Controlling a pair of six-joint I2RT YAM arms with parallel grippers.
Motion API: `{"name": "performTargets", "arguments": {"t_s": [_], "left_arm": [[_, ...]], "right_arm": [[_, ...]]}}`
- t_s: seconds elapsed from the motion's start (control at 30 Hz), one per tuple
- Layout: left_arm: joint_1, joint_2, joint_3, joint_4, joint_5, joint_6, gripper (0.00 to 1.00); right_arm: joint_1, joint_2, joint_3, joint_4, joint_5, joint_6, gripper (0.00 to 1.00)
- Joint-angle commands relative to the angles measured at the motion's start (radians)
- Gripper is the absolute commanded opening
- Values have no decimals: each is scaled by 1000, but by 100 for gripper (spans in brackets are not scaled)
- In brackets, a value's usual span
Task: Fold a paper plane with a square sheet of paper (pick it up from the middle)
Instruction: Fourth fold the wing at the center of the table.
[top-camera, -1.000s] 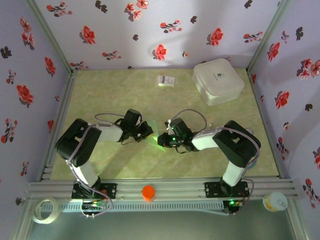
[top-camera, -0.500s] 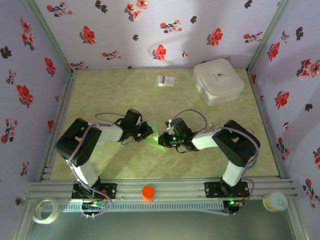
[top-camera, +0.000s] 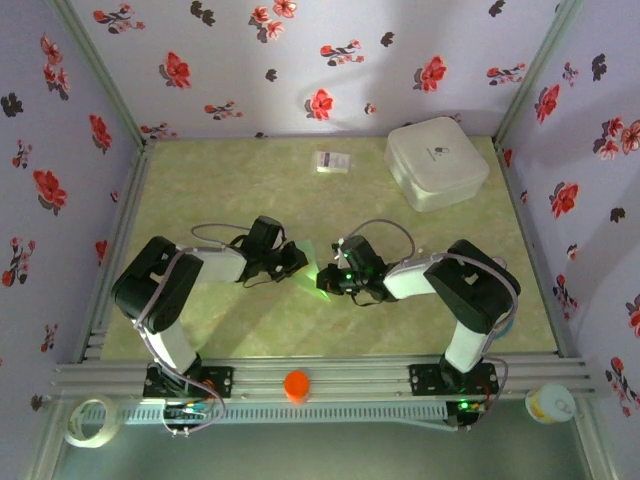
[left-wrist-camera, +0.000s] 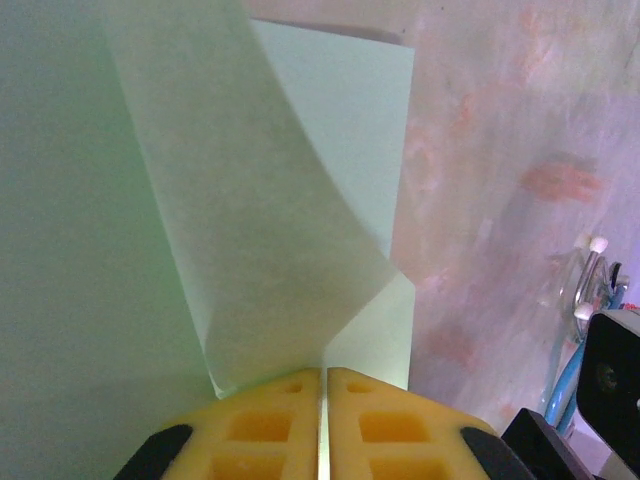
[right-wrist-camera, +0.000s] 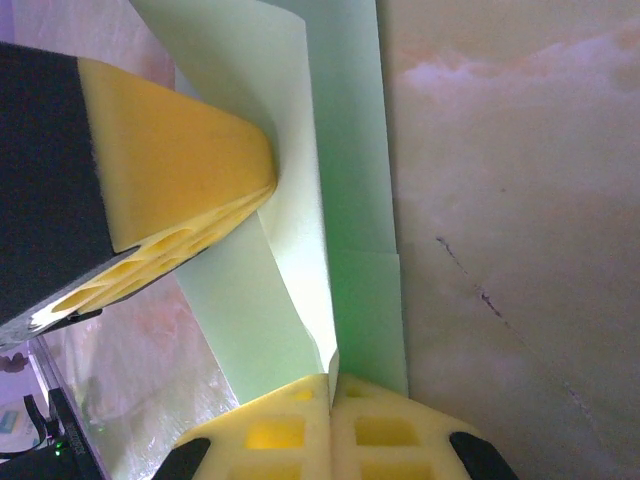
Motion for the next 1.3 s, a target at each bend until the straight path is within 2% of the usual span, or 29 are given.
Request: {"name": "performTargets", "arguments": {"t_s": [0.0, 0.6, 0.83, 1.0, 1.27], "left_arm": [[-6, 23, 19, 14, 18, 23, 10], [-6, 65, 32, -36, 20, 37, 9], [-6, 66, 18, -42, 17, 50, 8], [-7, 64, 12, -44, 18, 56, 8], [-6, 66, 9, -41, 18, 56, 8]], "right_arm": [[1, 45, -8, -77, 31, 15, 2], [0, 45, -12, -68, 26, 18, 4], [0, -6, 0, -88, 3, 20, 14], [0, -46, -1, -124, -16, 14, 16], [0, -92, -42, -135, -34, 17, 14]]}}
